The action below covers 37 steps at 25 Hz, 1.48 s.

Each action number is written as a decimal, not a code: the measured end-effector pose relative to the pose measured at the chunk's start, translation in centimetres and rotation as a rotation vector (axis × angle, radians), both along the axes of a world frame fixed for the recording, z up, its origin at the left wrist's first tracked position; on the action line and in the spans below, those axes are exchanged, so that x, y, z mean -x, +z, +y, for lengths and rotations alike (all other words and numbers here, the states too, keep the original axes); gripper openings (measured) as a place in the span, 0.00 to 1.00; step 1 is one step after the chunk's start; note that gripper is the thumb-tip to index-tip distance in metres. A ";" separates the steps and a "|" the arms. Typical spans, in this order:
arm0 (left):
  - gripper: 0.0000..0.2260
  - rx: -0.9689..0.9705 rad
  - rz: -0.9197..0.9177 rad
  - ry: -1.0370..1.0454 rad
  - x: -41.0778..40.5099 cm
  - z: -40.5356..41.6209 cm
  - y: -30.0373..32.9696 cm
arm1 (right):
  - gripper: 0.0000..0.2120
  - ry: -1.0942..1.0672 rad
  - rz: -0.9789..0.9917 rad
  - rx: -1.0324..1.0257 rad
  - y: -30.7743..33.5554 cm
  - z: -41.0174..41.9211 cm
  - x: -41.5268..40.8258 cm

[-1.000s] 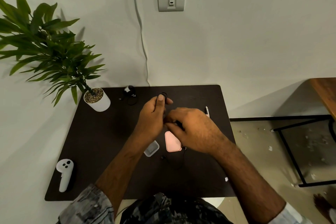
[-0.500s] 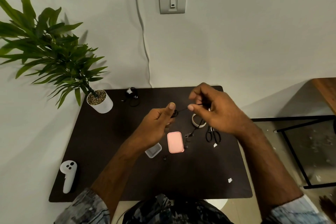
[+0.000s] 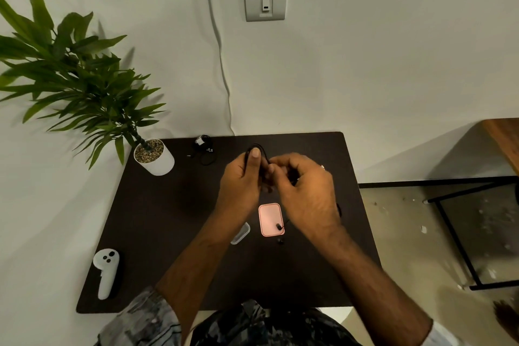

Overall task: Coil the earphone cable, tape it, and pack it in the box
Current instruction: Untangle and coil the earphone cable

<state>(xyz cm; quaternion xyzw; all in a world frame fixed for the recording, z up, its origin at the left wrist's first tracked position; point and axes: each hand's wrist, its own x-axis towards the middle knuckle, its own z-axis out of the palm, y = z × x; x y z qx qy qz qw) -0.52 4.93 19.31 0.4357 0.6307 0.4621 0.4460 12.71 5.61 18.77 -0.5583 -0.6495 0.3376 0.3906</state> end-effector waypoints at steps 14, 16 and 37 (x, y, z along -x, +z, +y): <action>0.24 0.079 -0.482 0.235 -1.5 -0.3 0.9 | 0.04 0.036 -0.034 0.074 0.0 -1.2 1.7; 0.21 0.077 -0.473 0.247 -1.5 -0.2 1.2 | 0.05 0.074 -0.029 0.073 0.0 -1.1 1.6; 0.24 0.012 -0.018 -0.211 0.3 0.3 0.4 | 0.04 0.073 -0.062 -0.231 0.6 1.7 -1.0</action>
